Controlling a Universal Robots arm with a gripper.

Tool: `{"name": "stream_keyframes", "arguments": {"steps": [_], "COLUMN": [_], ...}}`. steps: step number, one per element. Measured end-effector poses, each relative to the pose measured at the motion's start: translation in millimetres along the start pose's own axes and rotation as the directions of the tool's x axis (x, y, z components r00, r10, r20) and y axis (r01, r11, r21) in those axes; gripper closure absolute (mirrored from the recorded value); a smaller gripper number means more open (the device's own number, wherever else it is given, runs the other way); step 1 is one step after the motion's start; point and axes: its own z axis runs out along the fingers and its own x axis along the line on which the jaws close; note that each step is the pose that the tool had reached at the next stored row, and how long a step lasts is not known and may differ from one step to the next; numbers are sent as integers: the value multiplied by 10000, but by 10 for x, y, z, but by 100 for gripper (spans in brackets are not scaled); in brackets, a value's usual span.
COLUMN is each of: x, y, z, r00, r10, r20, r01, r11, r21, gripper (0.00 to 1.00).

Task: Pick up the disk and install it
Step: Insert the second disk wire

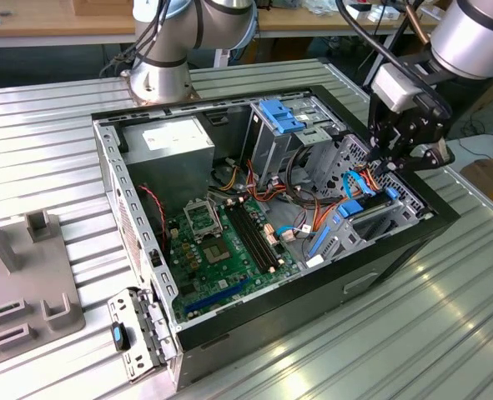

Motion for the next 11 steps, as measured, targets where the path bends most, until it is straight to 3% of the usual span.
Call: {"name": "stream_keyframes", "arguments": {"steps": [5,11], "x": [-8,-69], "y": [-1,3], "z": [-11,-5], "r00": [10000,9999], "r10": [-4,-18], "r20": [-30,-131], "r01": [4,18], "r11": [10000,10000], "r21": [2,7], "gripper": [70,70]}}
